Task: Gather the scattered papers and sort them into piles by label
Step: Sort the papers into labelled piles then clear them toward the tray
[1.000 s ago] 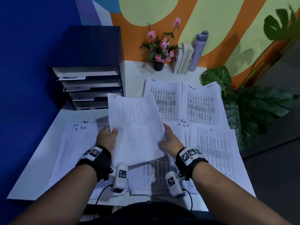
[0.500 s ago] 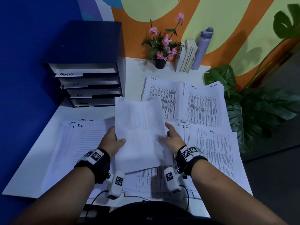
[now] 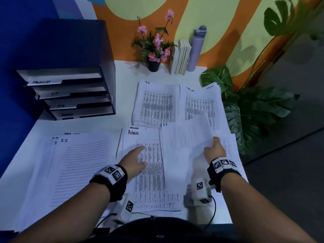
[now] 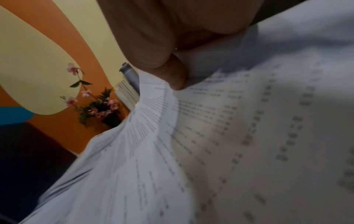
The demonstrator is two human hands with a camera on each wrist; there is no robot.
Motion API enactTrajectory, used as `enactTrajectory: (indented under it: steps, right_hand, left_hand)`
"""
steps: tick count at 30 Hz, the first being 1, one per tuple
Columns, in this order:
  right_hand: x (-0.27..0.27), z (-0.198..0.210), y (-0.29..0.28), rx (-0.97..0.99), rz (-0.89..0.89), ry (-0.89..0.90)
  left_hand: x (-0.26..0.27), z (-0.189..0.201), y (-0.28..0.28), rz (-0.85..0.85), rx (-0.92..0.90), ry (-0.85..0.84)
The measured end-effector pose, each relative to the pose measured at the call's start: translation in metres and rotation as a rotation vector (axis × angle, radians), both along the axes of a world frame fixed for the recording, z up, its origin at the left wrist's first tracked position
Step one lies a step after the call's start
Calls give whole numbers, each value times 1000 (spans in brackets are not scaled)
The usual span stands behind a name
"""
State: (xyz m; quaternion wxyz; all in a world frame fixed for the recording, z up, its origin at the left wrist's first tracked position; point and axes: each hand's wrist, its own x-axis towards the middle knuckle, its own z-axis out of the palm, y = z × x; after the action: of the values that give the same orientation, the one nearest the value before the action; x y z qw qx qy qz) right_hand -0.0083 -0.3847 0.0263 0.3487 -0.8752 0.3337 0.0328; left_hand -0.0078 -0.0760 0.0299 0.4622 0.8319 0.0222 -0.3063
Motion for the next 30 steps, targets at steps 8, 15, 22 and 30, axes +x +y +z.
enactTrajectory:
  steps: [8,15,22,30]
  right_hand:
    - [-35,-11,-19,-15,-45,-45]
    - [-44,-18,31,-1,299,-231]
    - [-45,-8,18,-102,179,-96]
    - [-50,-2,-43,-216,-38,50]
  left_hand:
    - [-4,-12,-13,-168,138,-7]
    - [-3,-13,-14,-240,203,-28]
    - [-3,-16,-11,-220,200,-10]
    - [-6,-15,-9,-131,86,-52]
